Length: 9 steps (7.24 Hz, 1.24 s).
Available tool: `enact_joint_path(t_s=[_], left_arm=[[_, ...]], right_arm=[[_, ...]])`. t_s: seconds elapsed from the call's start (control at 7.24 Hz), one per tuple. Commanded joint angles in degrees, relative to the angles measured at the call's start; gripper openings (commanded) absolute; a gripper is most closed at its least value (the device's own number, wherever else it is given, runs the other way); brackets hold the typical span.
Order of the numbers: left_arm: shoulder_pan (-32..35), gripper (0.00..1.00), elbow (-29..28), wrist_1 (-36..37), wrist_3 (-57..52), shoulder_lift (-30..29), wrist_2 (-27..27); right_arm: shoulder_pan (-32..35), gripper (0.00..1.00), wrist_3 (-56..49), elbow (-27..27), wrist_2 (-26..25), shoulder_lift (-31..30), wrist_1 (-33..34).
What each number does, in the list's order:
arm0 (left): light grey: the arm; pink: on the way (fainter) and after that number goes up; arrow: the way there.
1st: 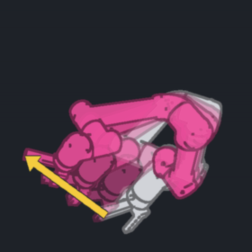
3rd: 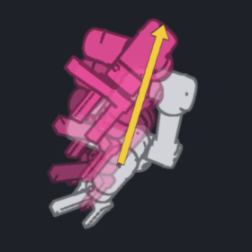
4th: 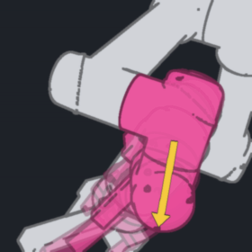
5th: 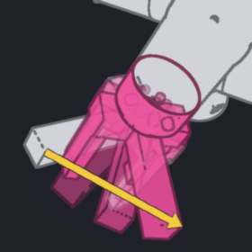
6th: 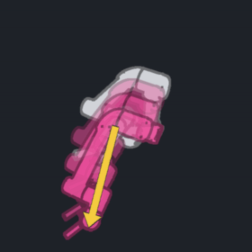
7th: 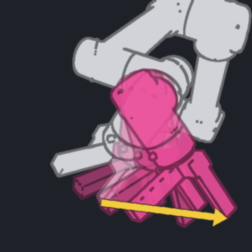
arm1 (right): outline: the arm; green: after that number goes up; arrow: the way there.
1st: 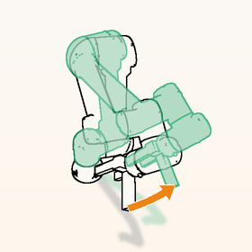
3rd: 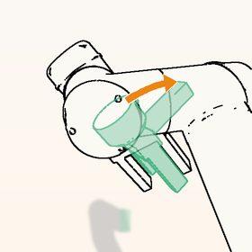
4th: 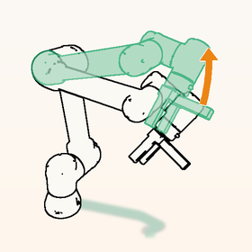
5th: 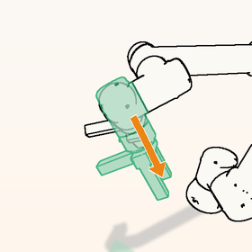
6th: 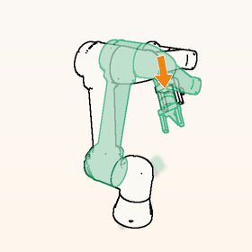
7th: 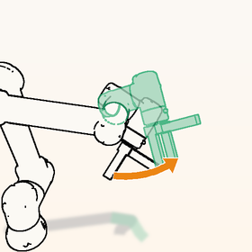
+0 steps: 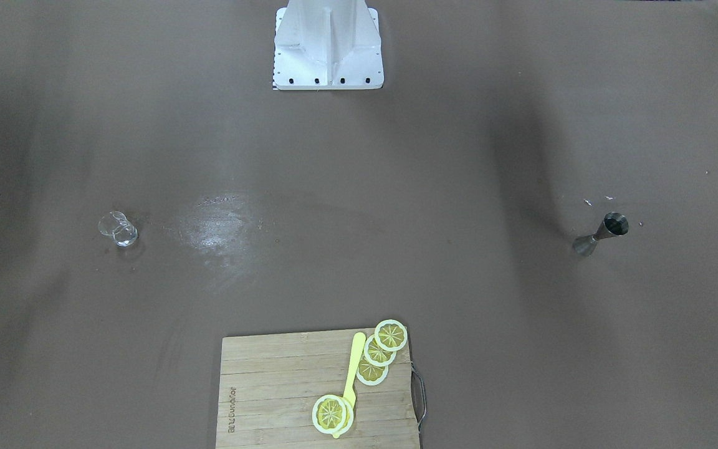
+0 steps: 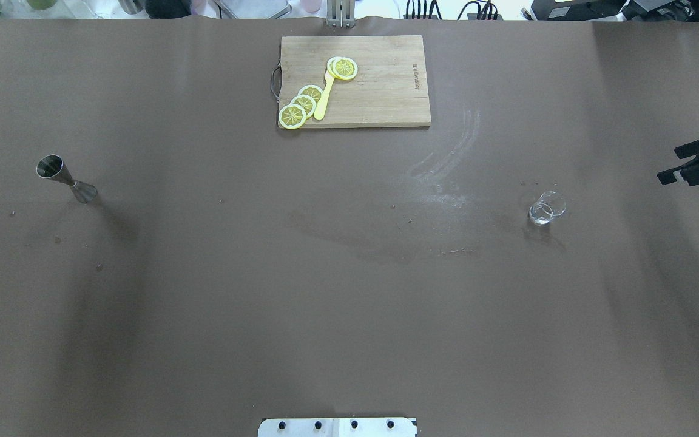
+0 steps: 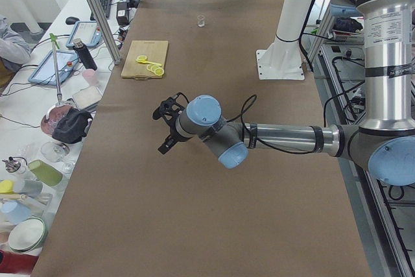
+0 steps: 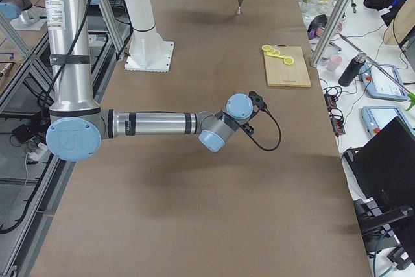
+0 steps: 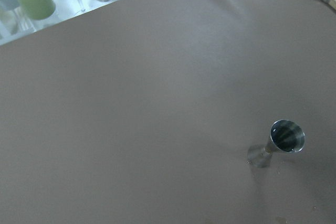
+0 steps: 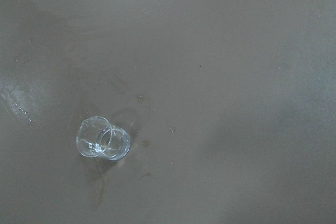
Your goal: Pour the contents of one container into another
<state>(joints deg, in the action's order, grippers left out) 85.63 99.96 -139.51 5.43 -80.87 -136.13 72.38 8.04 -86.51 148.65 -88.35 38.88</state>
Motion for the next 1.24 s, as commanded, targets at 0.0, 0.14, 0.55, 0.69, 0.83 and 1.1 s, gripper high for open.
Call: enact_joint_path(t_s=[0.0, 0.14, 0.55, 0.69, 0.83, 1.1], left_arm=[[-3.52, 0.99, 3.3, -6.36, 0.02, 3.97, 7.08], [-7.19, 0.99, 3.74, -8.56, 0.11, 4.06, 12.94], [-20.89, 0.99, 5.33, -21.0, 24.98, 6.32, 29.46], [-28.34, 0.99, 5.5, -26.2, 27.59, 7.82, 38.92], [-36.33, 0.99, 5.59, -32.34, 27.8, 9.58, 49.98], [-49.19, 0.99, 4.9, -41.95, 31.02, 13.1, 66.46]], right_arm=[[-0.48, 1.0, -2.06, 2.22, 0.41, 0.01, -5.63], [-0.22, 1.0, -2.15, 4.57, 0.5, 1.41, -9.05], [-2.23, 1.0, -2.42, 6.97, 0.15, 3.96, -18.99], [-2.41, 1.0, -4.68, 7.15, -0.2, 3.97, -21.89], [-2.68, 1.0, -10.1, 7.23, -0.29, 3.88, -23.83], [-3.64, 1.0, -20.91, 7.67, -0.9, 3.71, -25.0]])
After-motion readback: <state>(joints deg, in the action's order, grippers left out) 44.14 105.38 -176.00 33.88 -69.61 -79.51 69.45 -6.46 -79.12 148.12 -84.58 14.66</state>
